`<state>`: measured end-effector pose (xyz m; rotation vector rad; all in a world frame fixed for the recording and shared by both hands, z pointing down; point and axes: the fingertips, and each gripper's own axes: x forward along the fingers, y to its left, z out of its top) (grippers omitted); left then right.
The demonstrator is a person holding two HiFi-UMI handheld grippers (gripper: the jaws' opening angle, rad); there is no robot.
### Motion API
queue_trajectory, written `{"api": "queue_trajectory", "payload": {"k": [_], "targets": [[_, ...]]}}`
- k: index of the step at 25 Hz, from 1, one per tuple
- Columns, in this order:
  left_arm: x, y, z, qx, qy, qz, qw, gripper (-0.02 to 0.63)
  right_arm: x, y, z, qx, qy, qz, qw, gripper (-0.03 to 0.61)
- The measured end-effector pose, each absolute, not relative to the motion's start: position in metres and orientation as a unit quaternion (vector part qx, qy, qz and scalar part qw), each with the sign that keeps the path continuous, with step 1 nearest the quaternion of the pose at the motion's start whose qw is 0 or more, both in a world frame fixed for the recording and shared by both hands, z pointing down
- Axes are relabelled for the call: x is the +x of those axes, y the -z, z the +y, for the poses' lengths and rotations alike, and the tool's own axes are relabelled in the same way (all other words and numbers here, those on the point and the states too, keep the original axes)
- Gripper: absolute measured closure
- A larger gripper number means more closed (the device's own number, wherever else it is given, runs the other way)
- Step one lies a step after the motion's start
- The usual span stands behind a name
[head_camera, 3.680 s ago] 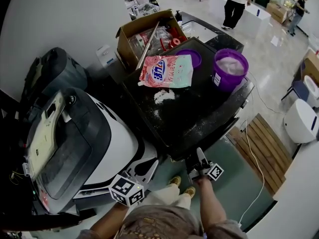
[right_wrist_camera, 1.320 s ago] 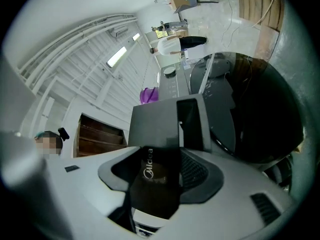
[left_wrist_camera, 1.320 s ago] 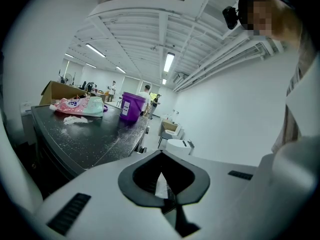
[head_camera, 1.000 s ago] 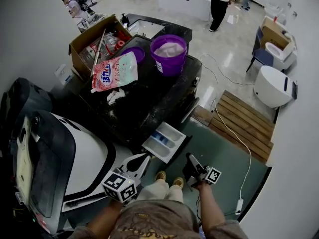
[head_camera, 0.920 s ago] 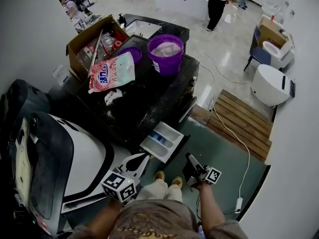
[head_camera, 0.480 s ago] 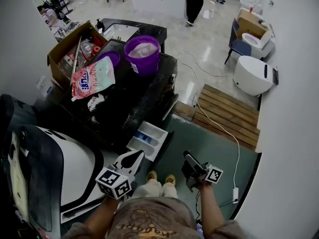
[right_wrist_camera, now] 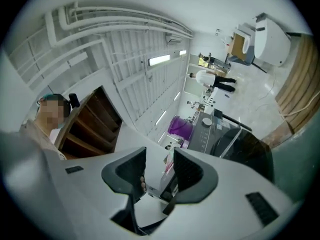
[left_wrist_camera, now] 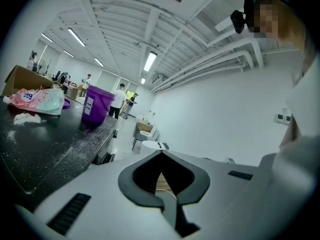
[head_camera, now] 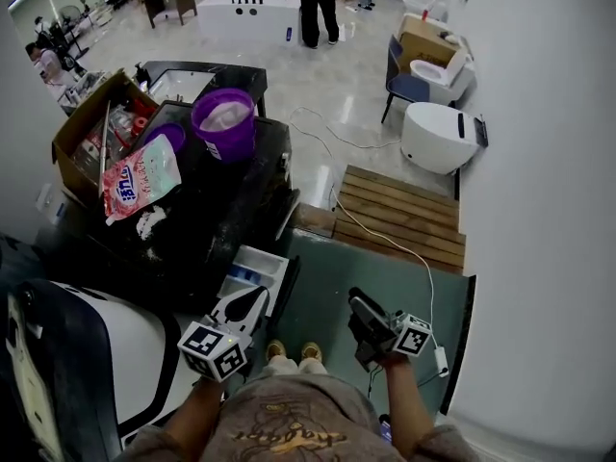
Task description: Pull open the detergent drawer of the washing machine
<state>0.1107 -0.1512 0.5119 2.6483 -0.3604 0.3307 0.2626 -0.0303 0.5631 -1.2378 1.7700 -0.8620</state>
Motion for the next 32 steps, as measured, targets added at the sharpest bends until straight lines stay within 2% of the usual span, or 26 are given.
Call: {"api": "queue_trajectory", "payload": {"k": [8, 18, 26, 32], "targets": [[0.118, -0.49, -0.153, 0.968, -0.097, -0.109, 0.204, 0.592, 0.265, -0.524, -0.026, -0.589, 0.292, 0.684, 0.317, 0.42], [0.11, -0.476, -0.157, 0.971, -0.079, -0.129, 0.184, 0.592, 0.248, -0.5, -0.024, -0.674, 0.216, 0.684, 0.177, 0.444], [0.1, -0.483, -0.165, 0.973, -0.072, -0.152, 0.161, 0.592, 0.248, -0.499, -0.029, -0.731, 0.15, 0.66, 0.085, 0.508], [0.093, -0.487, -0.171, 0.971, -0.063, -0.17, 0.153, 0.592, 0.25, -0.51, -0.033, -0.744, 0.146, 0.649, 0.058, 0.561]]}}
